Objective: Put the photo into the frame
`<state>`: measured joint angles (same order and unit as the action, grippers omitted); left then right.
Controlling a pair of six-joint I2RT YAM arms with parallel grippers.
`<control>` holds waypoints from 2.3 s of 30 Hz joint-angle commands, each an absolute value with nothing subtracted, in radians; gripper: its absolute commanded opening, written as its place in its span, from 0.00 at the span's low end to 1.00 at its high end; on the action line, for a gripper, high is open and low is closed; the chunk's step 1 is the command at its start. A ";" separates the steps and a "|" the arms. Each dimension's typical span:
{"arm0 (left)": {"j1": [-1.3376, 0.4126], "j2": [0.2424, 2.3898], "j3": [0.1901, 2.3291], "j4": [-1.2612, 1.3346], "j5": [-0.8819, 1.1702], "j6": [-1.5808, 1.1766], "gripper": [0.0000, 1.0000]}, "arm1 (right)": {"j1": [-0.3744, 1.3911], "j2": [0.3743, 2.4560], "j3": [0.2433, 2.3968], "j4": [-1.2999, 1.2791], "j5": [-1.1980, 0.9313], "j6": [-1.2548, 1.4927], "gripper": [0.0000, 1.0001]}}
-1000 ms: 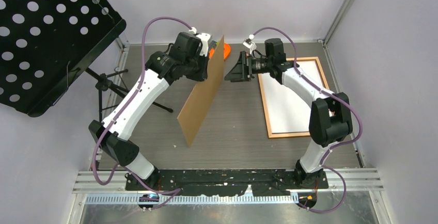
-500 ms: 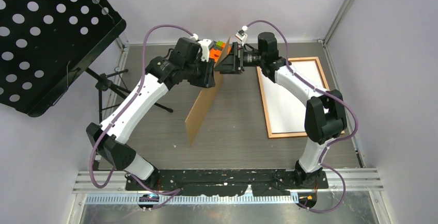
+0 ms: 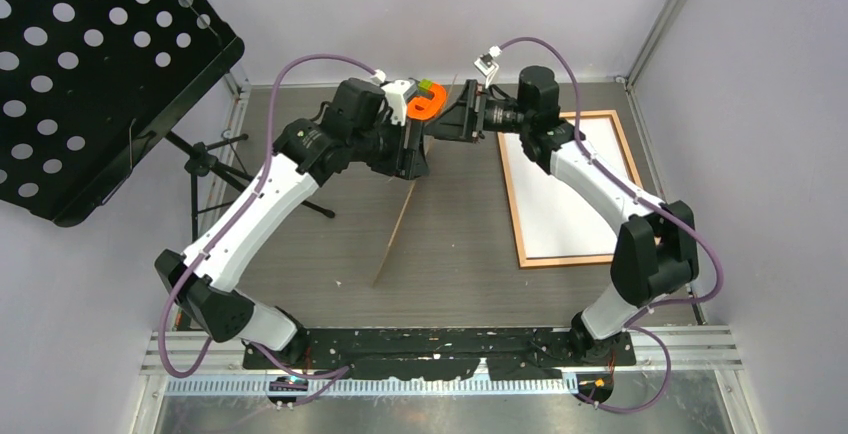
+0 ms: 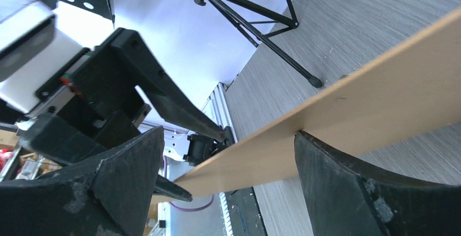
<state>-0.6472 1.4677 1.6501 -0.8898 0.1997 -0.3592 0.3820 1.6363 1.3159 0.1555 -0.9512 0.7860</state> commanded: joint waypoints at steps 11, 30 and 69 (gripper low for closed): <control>-0.653 1.402 1.637 -0.835 0.222 -0.346 0.69 | 0.386 1.535 1.290 -0.072 -0.762 0.588 0.95; -0.605 1.308 1.621 -0.815 0.312 -0.335 0.99 | 0.387 1.546 1.165 -0.037 -0.715 0.554 0.93; -0.328 1.361 1.256 -0.555 0.448 -0.263 0.97 | -0.212 1.388 1.183 -0.623 -0.863 -0.030 0.06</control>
